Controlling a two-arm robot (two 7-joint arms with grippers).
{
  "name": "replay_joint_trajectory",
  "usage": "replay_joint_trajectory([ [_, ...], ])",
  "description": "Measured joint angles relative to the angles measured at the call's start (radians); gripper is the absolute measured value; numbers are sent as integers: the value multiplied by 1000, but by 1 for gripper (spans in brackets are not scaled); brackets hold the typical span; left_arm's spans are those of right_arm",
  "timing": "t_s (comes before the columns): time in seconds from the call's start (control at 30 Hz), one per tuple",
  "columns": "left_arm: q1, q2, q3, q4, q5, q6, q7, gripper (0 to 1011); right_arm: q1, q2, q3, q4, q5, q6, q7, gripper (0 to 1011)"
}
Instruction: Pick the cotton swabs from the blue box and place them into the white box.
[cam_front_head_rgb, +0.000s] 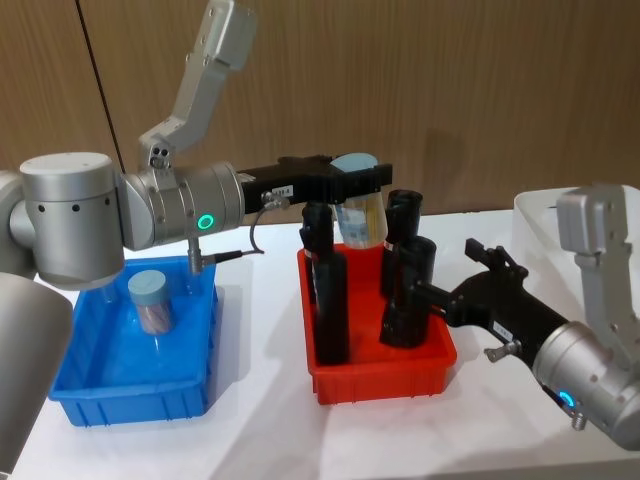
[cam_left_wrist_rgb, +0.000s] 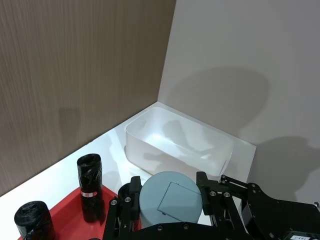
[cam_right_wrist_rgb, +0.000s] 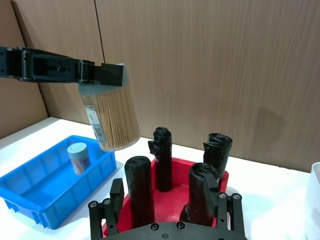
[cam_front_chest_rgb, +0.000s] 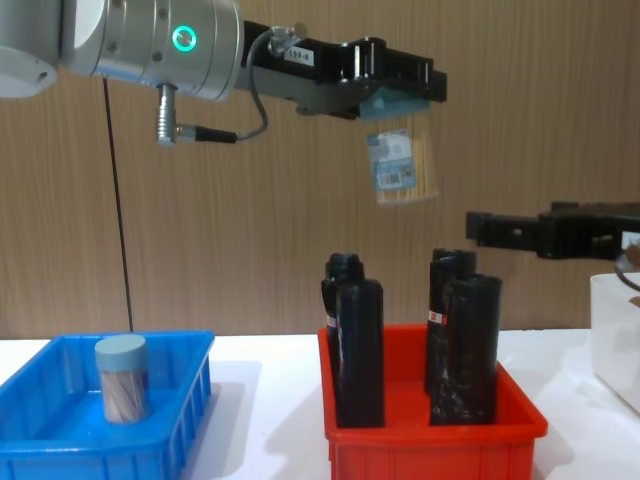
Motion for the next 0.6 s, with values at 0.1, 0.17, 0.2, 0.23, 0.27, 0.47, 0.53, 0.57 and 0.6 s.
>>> replay_joint_trajectory([
  [0.1,0,0,0,0,0,0,0,673,11,-8,-3,2,2,12,4,1002],
  [0.17,0,0,0,0,0,0,0,673,15,-11,-4,3,2,18,6,1002],
  [0.2,0,0,0,0,0,0,0,673,20,-14,-5,4,2,24,10,1002],
  [0.23,0,0,0,0,0,0,0,673,25,-18,-7,5,2,29,12,1002],
  [0.27,0,0,0,0,0,0,0,673,27,-20,-8,6,2,31,13,1002],
  [0.47,0,0,0,0,0,0,0,673,43,-33,-14,10,2,48,23,1002],
  [0.53,0,0,0,0,0,0,0,673,49,-38,-17,12,2,52,27,1002],
  [0.57,0,0,0,0,0,0,0,673,50,-39,-18,13,2,55,28,1002],
  [0.6,0,0,0,0,0,0,0,673,53,-41,-19,14,2,56,29,1002],
])
